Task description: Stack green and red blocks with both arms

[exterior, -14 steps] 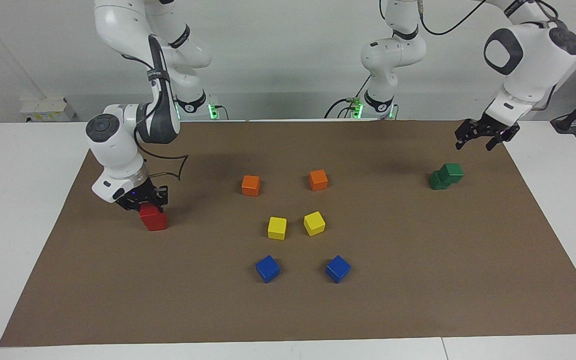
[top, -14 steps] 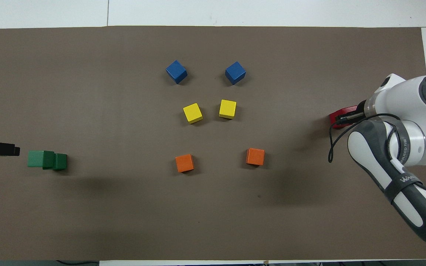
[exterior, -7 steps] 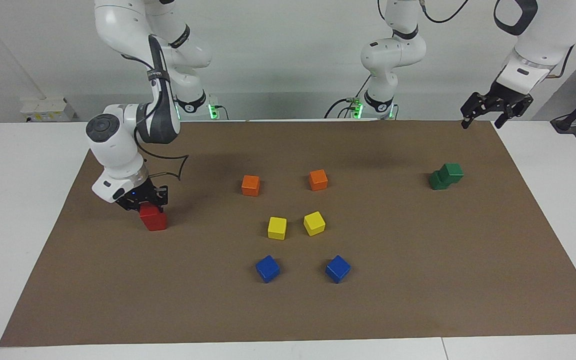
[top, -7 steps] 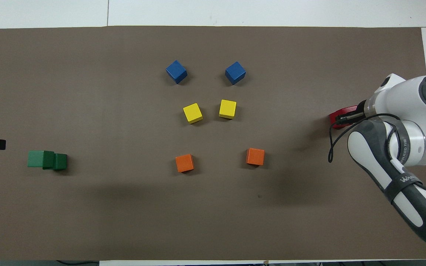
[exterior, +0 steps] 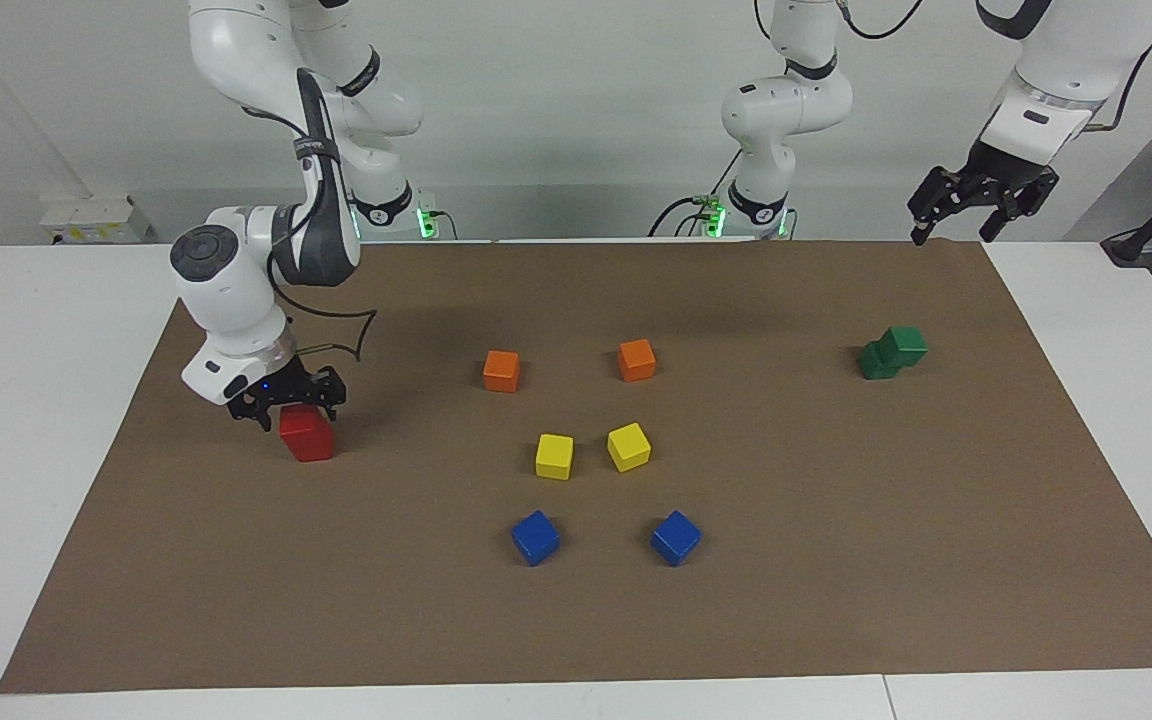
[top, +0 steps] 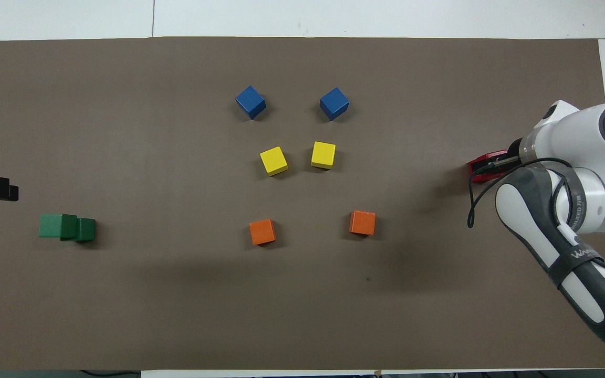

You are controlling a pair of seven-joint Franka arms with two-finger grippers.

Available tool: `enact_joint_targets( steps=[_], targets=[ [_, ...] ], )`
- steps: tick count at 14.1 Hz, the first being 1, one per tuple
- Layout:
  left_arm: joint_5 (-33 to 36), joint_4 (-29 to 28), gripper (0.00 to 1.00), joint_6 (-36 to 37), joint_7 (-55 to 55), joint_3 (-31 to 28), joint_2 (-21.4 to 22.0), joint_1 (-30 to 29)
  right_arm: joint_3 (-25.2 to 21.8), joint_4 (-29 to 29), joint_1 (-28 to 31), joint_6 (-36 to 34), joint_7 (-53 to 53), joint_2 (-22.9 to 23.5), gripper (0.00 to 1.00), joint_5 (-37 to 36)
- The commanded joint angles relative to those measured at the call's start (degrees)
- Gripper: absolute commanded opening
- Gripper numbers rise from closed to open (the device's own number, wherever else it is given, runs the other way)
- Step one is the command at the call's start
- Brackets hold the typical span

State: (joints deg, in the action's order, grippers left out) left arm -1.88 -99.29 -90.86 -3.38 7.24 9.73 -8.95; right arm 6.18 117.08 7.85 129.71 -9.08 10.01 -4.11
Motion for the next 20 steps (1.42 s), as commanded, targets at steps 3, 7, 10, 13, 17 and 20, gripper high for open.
enact_joint_targets(
  steps=[3, 7, 10, 13, 17, 20],
  targets=[
    [0.56, 5.68, 1.0, 4.9, 1.0, -9.65, -4.45, 12.42, 1.37, -10.36, -0.03, -12.09, 1.0, -2.62, 1.0, 0.33],
    [1.0, 8.32, 1.0, 5.34, 1.0, -14.62, -6.91, 16.68, 2.26, -17.4, 0.06, -24.03, 0.91, -8.41, 1.0, 1.12],
    [1.35, 8.06, 1.0, 4.9, 0.92, -14.36, -6.05, 16.77, 2.08, -20.48, 0.76, -32.65, 0.99, -12.2, 1.0, 4.98],
    [1.35, 6.04, 1.0, 5.07, 0.92, -14.0, -4.38, 16.07, 1.82, -23.48, 1.02, -37.86, 1.7, -11.95, 1.0, 5.43],
    [1.35, 6.04, 1.0, 4.03, 0.92, -14.0, -4.46, 15.81, 1.73, -24.61, 1.29, -37.95, 1.7, -11.51, 1.0, 4.47],
    [1.35, 6.04, 1.0, 3.32, 0.92, -14.0, -4.64, 15.8, 1.82, -24.71, 1.2, -37.95, 1.7, -11.51, 1.0, 4.38]
  ],
)
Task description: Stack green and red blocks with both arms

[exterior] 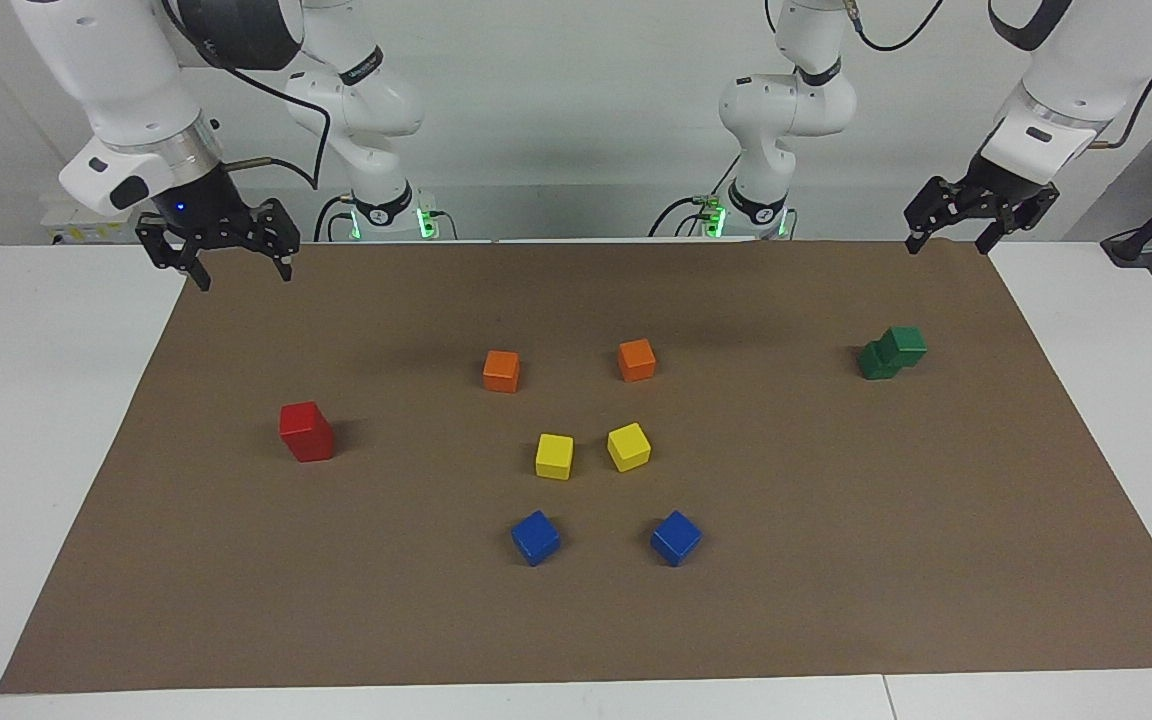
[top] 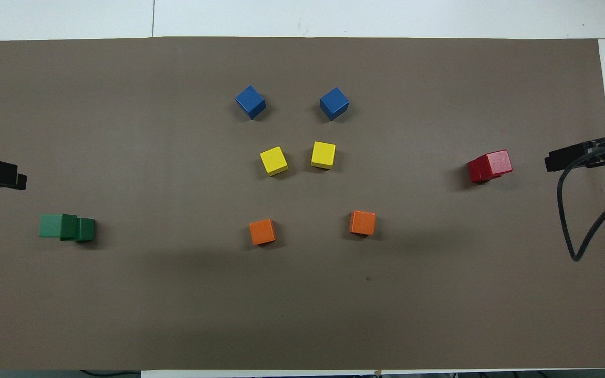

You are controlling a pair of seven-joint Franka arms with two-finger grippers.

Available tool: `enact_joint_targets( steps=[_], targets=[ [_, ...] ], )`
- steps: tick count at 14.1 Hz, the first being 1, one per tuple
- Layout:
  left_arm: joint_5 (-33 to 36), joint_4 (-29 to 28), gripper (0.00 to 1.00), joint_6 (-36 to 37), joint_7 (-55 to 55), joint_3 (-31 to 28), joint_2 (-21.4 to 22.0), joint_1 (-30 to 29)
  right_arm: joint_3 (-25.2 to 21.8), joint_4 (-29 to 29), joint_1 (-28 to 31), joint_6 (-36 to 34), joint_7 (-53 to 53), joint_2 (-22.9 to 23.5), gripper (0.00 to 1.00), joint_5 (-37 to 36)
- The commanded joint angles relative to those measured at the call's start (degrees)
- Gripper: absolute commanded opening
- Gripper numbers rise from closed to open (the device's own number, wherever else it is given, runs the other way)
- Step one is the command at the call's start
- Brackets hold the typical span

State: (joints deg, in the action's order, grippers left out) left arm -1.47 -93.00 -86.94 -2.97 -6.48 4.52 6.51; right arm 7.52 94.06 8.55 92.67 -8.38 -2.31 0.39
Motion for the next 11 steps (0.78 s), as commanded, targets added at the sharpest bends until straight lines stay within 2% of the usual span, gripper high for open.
enact_joint_targets(
  steps=[1, 3, 5, 6, 11],
  targets=[
    [0.95, -0.25, 1.0, -0.77, 0.51, -0.38, 0.58, 0.35, 0.57, -1.86, 0.59, -0.91, 0.91, 0.82, 1.0, -0.12],
    [1.03, -0.16, 1.0, -0.95, 0.51, -0.38, 0.49, 0.35, -1.17, -3.0, -1.77, -1.26, 0.91, 1.87, 1.0, -0.21],
    [1.03, -0.16, 1.0, -1.03, 0.51, -0.38, 0.41, 0.35, -10.1, -3.27, -10.09, -1.53, 0.91, 1.96, 1.0, -0.12],
    [1.03, -0.16, 1.0, -1.03, 0.51, -0.38, 0.41, 0.35, -11.98, -3.45, -11.35, -1.53, 0.91, 1.96, 1.0, -0.04],
    [1.03, -0.16, 1.0, -0.86, 0.51, -0.38, 0.76, 0.35, -11.91, -2.75, -10.84, -2.05, 0.91, 1.61, 1.0, -0.04]
  ],
)
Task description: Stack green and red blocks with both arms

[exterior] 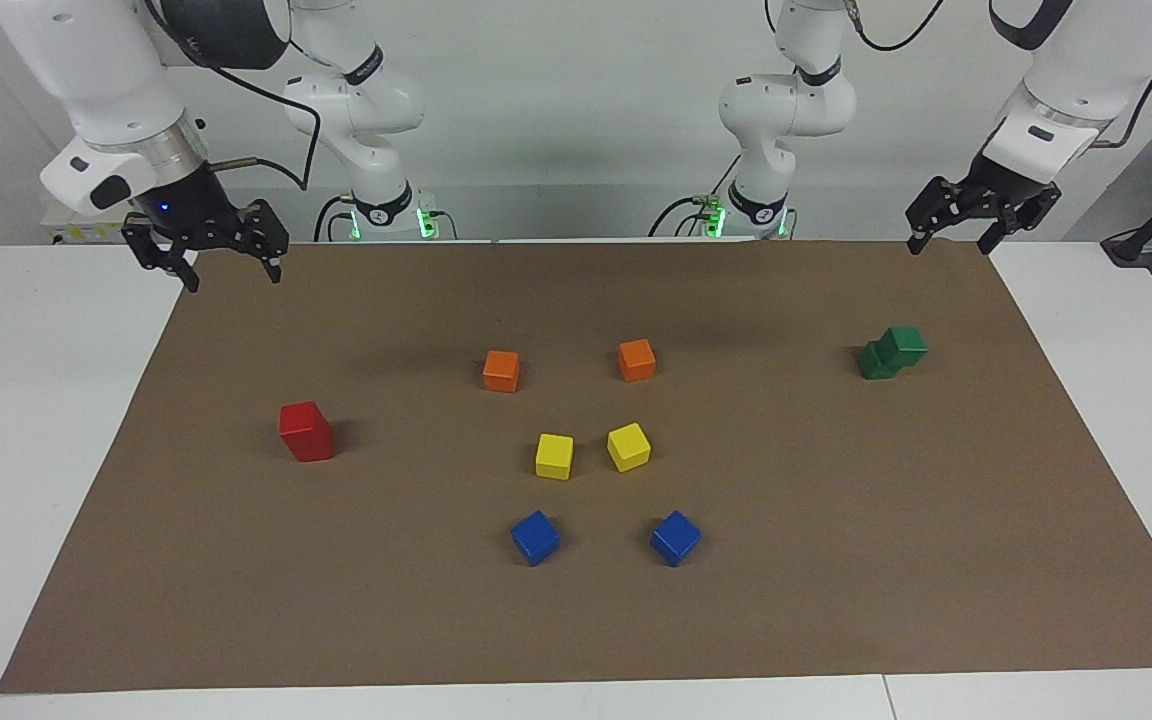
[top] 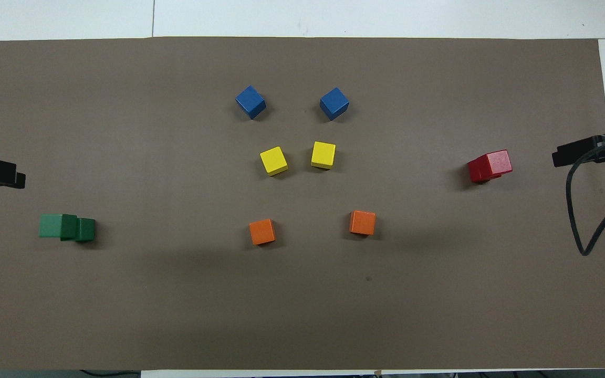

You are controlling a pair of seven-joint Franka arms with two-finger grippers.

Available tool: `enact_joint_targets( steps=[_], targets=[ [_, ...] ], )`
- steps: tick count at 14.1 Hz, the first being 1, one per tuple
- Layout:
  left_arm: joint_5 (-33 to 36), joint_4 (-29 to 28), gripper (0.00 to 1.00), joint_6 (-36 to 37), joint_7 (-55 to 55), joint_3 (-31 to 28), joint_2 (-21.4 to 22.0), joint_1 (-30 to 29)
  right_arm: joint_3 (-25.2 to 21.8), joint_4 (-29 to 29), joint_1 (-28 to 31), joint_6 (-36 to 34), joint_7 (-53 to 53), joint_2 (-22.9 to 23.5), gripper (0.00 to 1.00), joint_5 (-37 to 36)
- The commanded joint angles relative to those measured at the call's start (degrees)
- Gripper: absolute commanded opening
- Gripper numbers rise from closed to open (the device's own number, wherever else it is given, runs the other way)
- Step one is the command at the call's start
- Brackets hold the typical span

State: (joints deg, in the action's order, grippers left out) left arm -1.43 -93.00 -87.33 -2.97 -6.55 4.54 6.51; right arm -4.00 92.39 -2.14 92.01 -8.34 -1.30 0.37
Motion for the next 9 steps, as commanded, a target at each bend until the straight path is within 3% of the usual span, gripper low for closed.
enact_joint_targets(
  steps=[1, 9],
  targets=[
    [0.99, -0.16, 1.0, -0.47, 0.51, -0.31, 0.73, 0.35, -0.39, -1.07, -0.05, -1.57, 0.86, 0.59, 1.0, -0.02],
    [0.9, 0.02, 1.0, -0.38, 0.51, -0.39, 0.73, 0.35, -0.39, -0.8, 0.04, -3.06, 0.95, 0.24, 1.0, -1.95]
  ],
)
